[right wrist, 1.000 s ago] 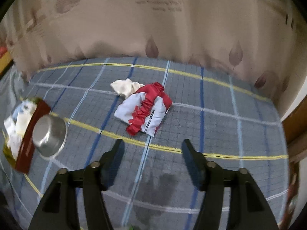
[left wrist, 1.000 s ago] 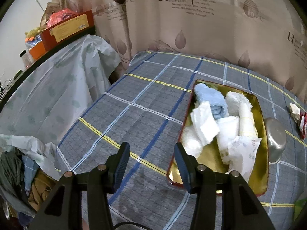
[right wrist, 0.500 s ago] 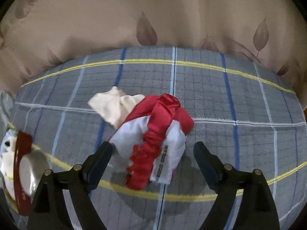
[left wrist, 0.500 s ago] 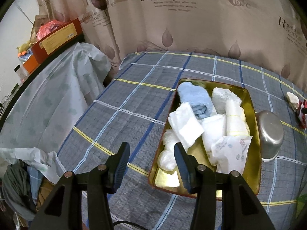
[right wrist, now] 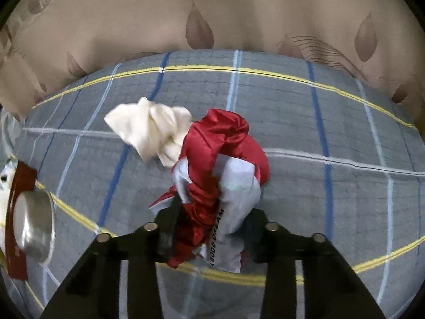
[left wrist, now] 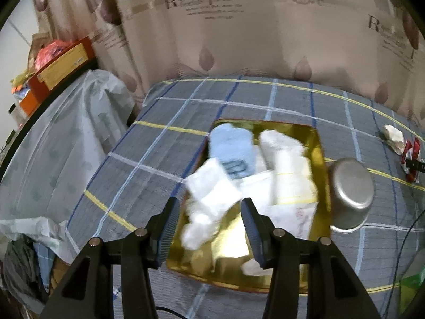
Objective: Organize soft objects
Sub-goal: 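Grasp the red-and-white 'A GOOD DREAM' sock with the right gripper and lift it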
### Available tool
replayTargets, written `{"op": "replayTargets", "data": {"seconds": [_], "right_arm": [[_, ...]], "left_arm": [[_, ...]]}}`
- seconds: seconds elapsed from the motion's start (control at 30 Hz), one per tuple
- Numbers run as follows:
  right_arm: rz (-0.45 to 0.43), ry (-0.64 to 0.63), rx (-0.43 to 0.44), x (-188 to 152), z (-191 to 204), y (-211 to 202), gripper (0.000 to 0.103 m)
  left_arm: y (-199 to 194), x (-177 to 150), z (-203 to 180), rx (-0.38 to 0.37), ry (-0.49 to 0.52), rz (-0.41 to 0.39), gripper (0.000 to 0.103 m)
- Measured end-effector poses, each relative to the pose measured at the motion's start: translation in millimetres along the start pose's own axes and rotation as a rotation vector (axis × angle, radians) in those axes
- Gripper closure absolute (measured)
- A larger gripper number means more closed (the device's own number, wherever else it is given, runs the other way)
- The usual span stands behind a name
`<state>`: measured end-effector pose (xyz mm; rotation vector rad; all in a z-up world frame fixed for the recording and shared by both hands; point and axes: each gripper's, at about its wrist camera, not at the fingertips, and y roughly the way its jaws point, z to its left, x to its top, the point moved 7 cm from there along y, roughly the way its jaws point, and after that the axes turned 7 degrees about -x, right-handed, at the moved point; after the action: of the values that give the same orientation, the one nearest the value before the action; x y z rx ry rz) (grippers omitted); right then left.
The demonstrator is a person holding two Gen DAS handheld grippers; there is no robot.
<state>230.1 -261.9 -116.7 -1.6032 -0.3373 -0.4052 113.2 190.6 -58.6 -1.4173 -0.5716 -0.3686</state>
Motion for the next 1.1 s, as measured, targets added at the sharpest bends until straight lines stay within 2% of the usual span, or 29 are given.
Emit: {"op": "replayTargets", "data": {"seconds": [0.23,0.5,0.73,0.9,1.1], "right_arm": [[-0.031,0.038,-0.047,-32.3,-50.9,-19.8,0.075],[-0.106,0.088,-0.132,-74.7,-106.0,-44.2,0.075],[-0.161,0.111,-0.127,-80.1,-107.1,-43.1,0.075],[-0.166,0.129,-0.107,-79.8,-107.7,-42.3,0.075],[-0.166,0.144,-0.077,-81.5,-110.3,-42.1,0.073]], "left_arm": [[-2.8,12.3,-55.2,-0.076,0.069,-0.007,0.054],[2.8,30.1,-139.3,-0.230,0.132,0.016,0.054],[21.6,48.7,-229.2,-0.371,0.172,0.056,0.054],[46.0,64.0,-295.2,-0.498,0.186,0.106,0.054],[73.4,82.9,-365.0,-0.614,0.180,0.161,0.054]]}}
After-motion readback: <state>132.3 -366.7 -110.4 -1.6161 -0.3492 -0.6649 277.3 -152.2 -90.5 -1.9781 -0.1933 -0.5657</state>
